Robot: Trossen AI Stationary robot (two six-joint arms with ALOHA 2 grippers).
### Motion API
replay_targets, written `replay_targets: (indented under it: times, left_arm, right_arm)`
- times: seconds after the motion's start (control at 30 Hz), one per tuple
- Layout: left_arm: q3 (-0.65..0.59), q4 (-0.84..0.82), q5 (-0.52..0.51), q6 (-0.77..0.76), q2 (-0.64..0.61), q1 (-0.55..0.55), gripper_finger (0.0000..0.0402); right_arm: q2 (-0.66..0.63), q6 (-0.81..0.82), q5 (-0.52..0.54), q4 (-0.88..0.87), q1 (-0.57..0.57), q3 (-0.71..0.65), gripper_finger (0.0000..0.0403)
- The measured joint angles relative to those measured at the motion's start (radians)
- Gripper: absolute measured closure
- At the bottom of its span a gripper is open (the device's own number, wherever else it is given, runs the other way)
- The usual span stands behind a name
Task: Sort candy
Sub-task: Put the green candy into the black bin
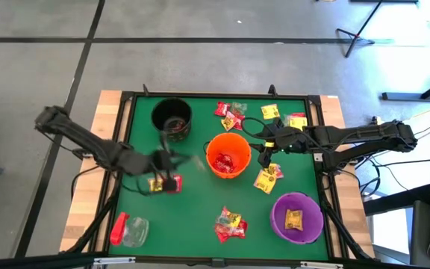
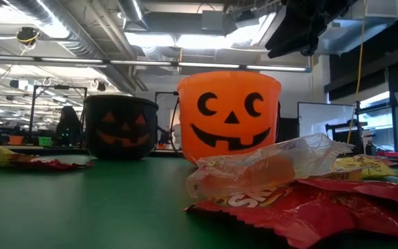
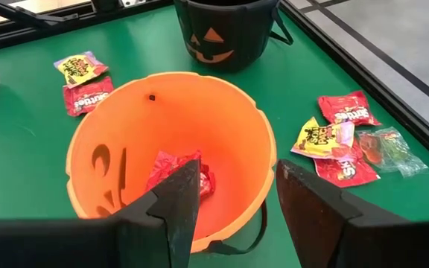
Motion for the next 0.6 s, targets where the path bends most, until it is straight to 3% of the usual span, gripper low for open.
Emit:
replay_targets:
  times: [0.17,0.27,0.43,0.6]
  left_arm:
    - [0.000,-0.040,-0.192,0.149,-0.174,0.056,0.0401]
    - [0.000,-0.078,-0.254,0.176,-0.250,0.123,0.0401]
    - [0.000,-0.211,-0.257,0.039,-0.329,0.281,0.0401]
    - [0.000,-0.466,-0.157,-0.183,-0.333,0.468,0.0402]
  right_arm:
    - [0.000,0.001,-0.007,0.005,0.000,0.000,0.0226]
    - [0.000,0.001,-0.007,0.006,0.000,0.000,0.0226]
    - [0.000,0.001,-0.007,0.027,0.000,0.000,0.0226]
    - [0.000,0.000,-0.007,0.046,0.000,0.000,0.0226]
